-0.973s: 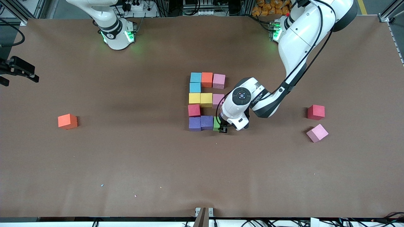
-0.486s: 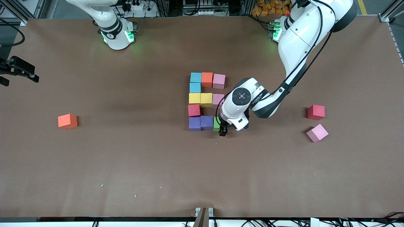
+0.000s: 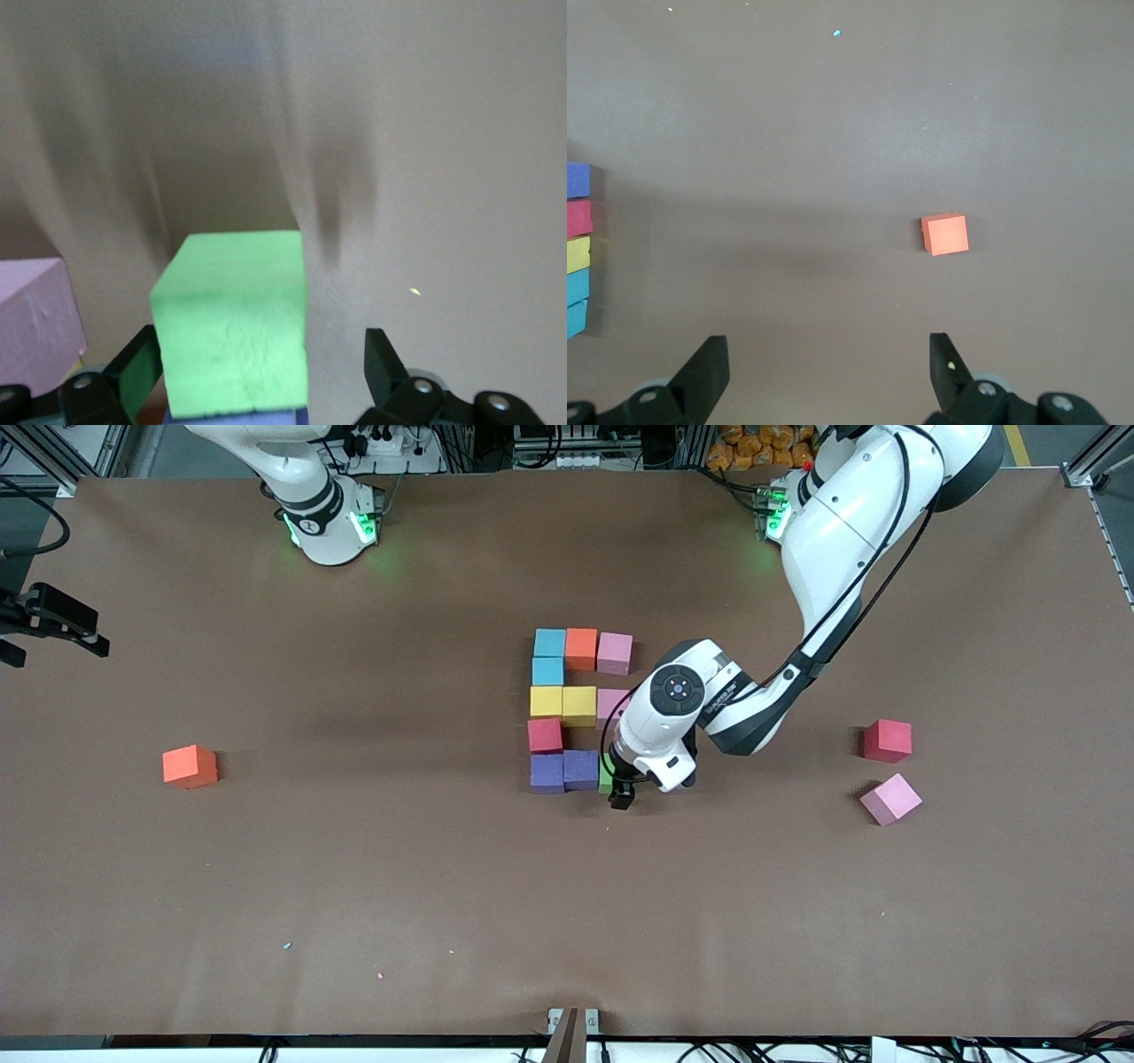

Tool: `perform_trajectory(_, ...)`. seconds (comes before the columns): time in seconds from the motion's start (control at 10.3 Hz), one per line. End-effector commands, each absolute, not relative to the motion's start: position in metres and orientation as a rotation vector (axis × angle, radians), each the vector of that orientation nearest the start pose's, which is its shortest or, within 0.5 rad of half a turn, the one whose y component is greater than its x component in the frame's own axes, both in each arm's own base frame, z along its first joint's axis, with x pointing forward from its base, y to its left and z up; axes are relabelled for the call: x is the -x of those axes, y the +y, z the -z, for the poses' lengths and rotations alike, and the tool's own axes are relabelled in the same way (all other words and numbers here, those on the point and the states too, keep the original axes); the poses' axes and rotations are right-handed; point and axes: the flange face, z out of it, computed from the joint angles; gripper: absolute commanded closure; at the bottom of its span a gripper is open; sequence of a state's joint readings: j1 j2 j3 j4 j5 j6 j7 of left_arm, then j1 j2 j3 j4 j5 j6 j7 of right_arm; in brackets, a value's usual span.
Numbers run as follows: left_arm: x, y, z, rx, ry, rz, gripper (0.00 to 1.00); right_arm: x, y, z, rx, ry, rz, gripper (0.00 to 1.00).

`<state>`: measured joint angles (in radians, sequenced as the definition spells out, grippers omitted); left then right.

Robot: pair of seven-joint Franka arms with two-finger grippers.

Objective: Arrange 11 blocks into digit 3
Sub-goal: 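Lower the green cube next to the purple cube with the left gripper, then open the left gripper and lift away from the green cube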

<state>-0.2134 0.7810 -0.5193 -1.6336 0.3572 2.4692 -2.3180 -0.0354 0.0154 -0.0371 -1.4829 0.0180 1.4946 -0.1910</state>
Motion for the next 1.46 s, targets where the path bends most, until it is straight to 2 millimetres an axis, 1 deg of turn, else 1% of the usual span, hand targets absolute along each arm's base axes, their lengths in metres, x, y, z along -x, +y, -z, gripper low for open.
perform_trajectory(0.0,-0.551,-0.435,-0.253,2.457,-2.246,-0.123,0.00,-0.551,-0.041,-0.654,3.122,-0.196,0.005,0.00)
perform_trajectory(0.1,-0.551,-0.436,-0.260,2.464,-2.250,-0.116,0.00,-0.551,-0.041,-0.654,3.122,-0.196,0.003,0.00)
perform_trajectory(0.19,-0.551,-0.436,-0.272,2.472,-2.253,-0.098,0.00,-0.551,-0.042,-0.654,3.121,-0.194,0.006,0.00)
perform_trajectory(0.39,-0.547,-0.440,-0.301,2.494,-2.240,-0.067,0.00,-0.552,-0.041,-0.653,3.121,-0.196,0.003,0.00)
perform_trajectory(0.58,-0.548,-0.435,-0.329,2.515,-2.223,0.004,0.00,-0.552,-0.041,-0.653,3.121,-0.196,0.003,0.00)
perform_trajectory(0.68,-0.556,-0.422,-0.347,2.526,-2.228,0.057,0.00,-0.552,-0.041,-0.653,3.121,-0.196,0.003,0.00)
perform_trajectory(0.88,-0.573,-0.391,-0.384,2.620,-2.120,0.165,0.00,-0.552,-0.042,-0.653,3.121,-0.194,0.003,0.00)
perform_trajectory(0.97,-0.581,-0.372,-0.404,2.681,-2.038,0.226,0.00,-0.552,-0.041,-0.653,3.121,-0.196,0.003,0.00)
perform_trajectory(1.07,-0.593,-0.348,-0.423,2.721,-1.984,0.289,0.00,-0.552,-0.041,-0.653,3.121,-0.196,0.003,0.00)
perform_trajectory(1.17,-0.602,-0.329,-0.431,2.766,-1.892,0.326,0.00,-0.552,-0.041,-0.653,3.121,-0.196,0.003,0.00)
perform_trajectory(1.26,-0.607,-0.312,-0.439,2.806,-1.786,0.356,0.00,-0.552,-0.042,-0.653,3.121,-0.194,0.003,0.00)
perform_trajectory(1.36,-0.611,-0.292,-0.446,2.822,-1.668,0.373,0.00,-0.552,-0.041,-0.653,3.121,-0.196,0.003,0.00)
